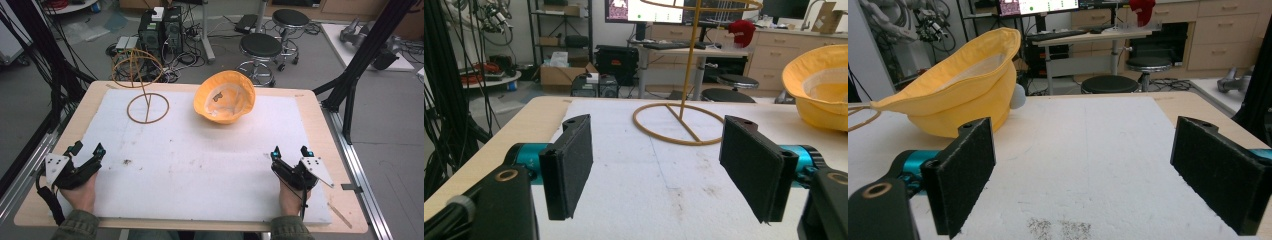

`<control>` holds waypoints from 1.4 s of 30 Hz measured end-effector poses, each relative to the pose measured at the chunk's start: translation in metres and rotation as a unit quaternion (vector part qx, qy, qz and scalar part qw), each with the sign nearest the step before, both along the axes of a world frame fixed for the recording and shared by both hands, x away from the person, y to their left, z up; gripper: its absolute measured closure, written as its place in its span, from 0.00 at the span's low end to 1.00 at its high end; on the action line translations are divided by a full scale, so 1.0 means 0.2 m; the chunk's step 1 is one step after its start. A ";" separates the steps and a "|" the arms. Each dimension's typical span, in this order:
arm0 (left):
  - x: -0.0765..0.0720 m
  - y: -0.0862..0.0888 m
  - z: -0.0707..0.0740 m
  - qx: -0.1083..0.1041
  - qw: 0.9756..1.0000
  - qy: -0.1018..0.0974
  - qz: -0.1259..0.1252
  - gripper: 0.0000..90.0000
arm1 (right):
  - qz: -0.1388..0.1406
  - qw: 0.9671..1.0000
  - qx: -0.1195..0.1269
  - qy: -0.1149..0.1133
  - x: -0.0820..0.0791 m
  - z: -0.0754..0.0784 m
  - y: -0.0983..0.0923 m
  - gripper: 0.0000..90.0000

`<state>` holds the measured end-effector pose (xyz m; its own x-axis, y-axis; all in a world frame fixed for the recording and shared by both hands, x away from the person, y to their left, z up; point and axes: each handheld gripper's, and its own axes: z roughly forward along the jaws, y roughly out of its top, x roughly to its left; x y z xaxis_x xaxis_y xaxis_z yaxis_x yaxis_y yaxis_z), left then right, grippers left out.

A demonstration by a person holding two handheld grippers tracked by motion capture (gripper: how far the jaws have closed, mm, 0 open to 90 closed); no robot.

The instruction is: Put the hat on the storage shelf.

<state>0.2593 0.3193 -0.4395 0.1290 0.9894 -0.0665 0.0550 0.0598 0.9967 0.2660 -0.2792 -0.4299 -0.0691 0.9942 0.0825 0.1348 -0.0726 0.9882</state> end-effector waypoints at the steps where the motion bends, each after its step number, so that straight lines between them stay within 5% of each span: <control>1: 0.00 0.00 0.00 0.000 1.000 -0.001 -0.001 0.33 | 0.000 1.000 0.002 -0.001 -0.01 0.00 0.00 0.11; 14: -0.01 -0.01 0.00 -0.009 1.000 -0.001 -0.002 0.33 | 0.024 0.999 0.032 -0.004 0.01 0.00 0.01 0.11; 31: -0.04 0.02 -0.01 -0.014 1.000 0.000 0.001 0.33 | 0.039 0.998 0.055 -0.018 0.21 0.14 0.04 0.11; 42: -0.06 0.02 0.00 -0.011 1.000 -0.005 -0.007 0.33 | 0.053 0.998 0.022 -0.016 0.36 0.26 0.14 0.11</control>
<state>0.2474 0.3227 -0.4396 0.1436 0.9859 -0.0861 0.0462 0.0803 0.9957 0.3374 -0.2514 -0.3780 -0.1771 0.9767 0.1216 0.1127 -0.1026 0.9883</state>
